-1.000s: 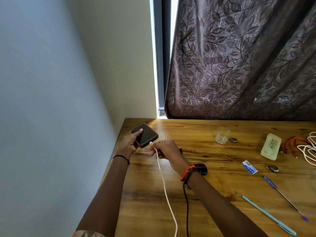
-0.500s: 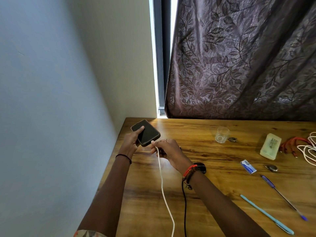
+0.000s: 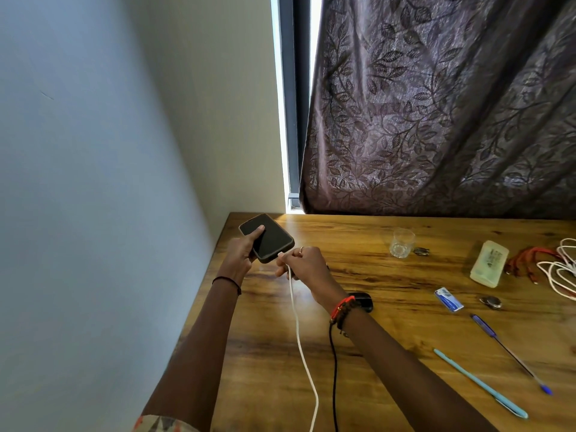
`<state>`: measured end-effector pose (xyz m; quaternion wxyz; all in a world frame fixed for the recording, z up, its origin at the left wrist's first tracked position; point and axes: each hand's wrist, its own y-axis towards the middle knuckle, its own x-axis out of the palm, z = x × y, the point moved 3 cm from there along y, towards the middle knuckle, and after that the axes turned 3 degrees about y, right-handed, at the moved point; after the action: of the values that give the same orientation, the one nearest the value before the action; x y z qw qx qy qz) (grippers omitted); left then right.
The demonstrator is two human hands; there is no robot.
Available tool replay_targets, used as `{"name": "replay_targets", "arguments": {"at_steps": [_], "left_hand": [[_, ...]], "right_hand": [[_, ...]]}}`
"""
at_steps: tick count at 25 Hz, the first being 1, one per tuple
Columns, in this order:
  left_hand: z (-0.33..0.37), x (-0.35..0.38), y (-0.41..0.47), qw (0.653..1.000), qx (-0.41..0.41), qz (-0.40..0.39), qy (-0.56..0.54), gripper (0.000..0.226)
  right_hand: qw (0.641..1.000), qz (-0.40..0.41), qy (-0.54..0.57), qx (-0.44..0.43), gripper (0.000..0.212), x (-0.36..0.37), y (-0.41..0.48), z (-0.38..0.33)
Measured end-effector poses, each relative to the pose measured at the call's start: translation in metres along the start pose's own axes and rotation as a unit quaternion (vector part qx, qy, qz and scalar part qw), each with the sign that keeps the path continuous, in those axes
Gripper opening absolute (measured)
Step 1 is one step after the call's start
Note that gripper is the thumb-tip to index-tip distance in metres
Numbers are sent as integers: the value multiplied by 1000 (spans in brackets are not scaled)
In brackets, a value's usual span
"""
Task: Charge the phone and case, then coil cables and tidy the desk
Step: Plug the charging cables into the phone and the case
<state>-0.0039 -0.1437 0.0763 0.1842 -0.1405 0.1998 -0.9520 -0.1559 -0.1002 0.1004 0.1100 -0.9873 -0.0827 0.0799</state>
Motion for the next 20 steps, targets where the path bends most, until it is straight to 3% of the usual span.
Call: {"name": "replay_targets", "arguments": {"at_steps": [7, 13, 15, 17, 19, 20], "left_hand": [[-2, -2, -2, 998, 51, -1, 46, 51], [-10, -5, 2, 998, 34, -2, 61, 49], [-17, -7, 5, 999, 16, -3, 51, 49], [-23, -11, 8, 999, 9, -3, 50, 49], [-31, -14, 12, 998, 4, -10, 57, 47], [-36, -15, 14, 997, 3, -11, 71, 46]], "right_hand": [[997, 5, 64, 45, 20, 5, 0, 13], [993, -79, 84, 35, 31, 4, -1, 25], [995, -82, 39, 47, 41, -8, 5, 35], [997, -3, -67, 31, 35, -25, 20, 54], [966, 80, -245, -16, 15, -42, 33, 72], [943, 91, -320, -30, 15, -45, 38, 82]]}}
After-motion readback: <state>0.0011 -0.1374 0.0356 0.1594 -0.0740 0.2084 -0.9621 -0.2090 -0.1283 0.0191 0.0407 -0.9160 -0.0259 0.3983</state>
